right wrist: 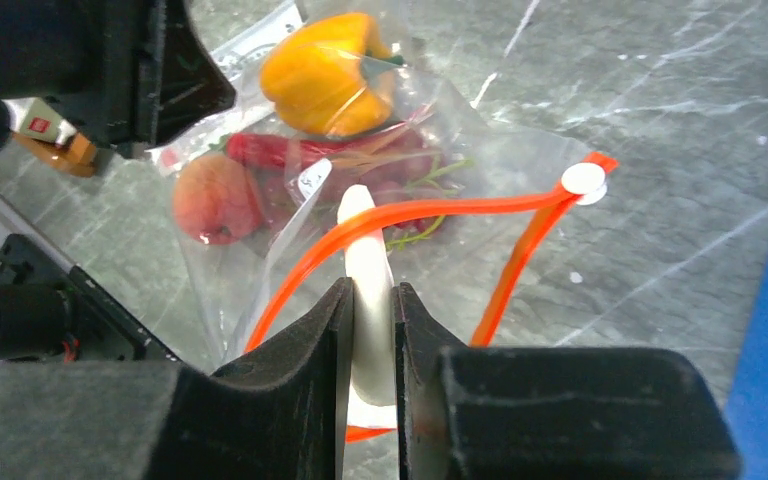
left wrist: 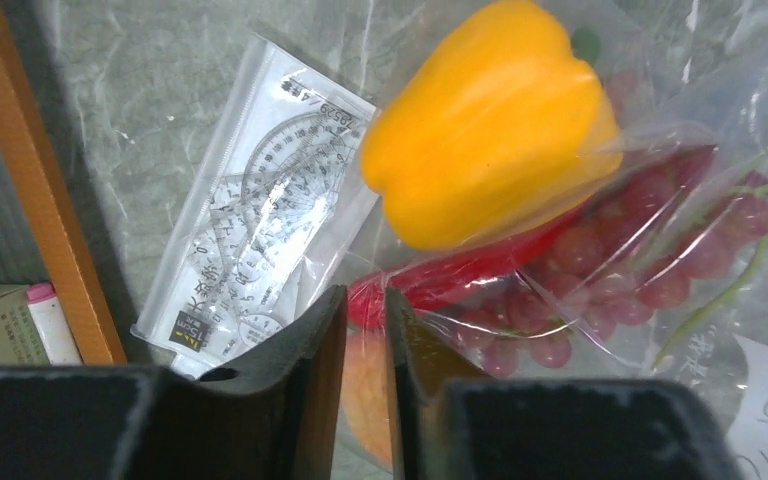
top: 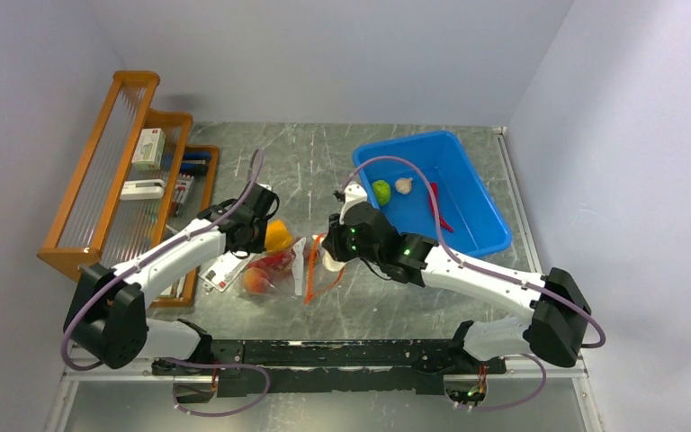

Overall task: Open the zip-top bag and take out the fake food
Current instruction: Pick up the fake vegetable from the zipper food storage bag, then place the fake vegetable in the bin.

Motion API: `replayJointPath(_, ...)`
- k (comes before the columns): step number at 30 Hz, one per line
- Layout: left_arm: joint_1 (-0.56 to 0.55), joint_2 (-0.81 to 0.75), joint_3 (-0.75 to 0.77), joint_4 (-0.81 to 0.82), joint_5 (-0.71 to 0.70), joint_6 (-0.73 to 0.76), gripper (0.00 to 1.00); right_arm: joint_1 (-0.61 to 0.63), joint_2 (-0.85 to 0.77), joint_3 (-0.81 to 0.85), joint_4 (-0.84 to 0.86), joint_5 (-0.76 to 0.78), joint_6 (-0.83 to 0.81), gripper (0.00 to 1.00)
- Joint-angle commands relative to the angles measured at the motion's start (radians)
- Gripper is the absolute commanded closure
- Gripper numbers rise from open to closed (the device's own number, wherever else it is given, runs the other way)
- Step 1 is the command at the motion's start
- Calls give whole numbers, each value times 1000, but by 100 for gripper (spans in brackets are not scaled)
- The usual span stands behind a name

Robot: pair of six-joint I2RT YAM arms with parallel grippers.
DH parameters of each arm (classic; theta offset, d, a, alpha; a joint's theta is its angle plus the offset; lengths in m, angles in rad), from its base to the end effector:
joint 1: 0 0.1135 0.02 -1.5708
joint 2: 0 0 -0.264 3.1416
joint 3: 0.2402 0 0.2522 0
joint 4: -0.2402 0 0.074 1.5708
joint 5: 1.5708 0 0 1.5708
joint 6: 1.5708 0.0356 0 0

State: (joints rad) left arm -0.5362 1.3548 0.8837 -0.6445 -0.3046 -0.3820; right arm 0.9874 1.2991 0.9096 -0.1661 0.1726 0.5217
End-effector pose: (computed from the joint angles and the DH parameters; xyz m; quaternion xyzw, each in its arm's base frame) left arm 0.2259 -0.1218 0.2167 0.0400 0.9627 0.0337 0.2654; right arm 0.1655 0.2397 0.2728 -0.1601 0.8568 0.2768 0.4044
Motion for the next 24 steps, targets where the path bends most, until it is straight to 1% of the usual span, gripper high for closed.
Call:
replayJointPath(1,5,-58,5,-7,-57,-22,64,-4,-34,50,-92,86,-45,83)
replayJointPath(2,5,-64,5,-8,-65,-25,61,-4,-39,54,-110,101,-50,83)
replayJointPath(4,5,-77,6,-12,-77,-30,60,-4,-54,58,-135,129,-57,83)
replayJointPath(11,6,-161,-2,-13,-126,-50,37,-4,-136,50,-145,206,-143,83)
replayJointPath(15,5,-203,-13,0,-132,-51,33,-4,-174,54,-169,270,-176,85)
replayJointPath(18,5,-201,-20,11,-142,-49,32,-4,-212,51,-195,378,-188,86)
replayJointPath(20,6,-184,-2,-14,-146,-57,31,-5,-244,35,-196,490,-202,87)
replayJointPath(22,6,-180,-3,-13,-136,-49,26,-6,-274,22,-197,574,-225,87)
replayJointPath(24,6,-190,-6,-4,-123,-45,25,-9,-297,20,-214,646,-232,87)
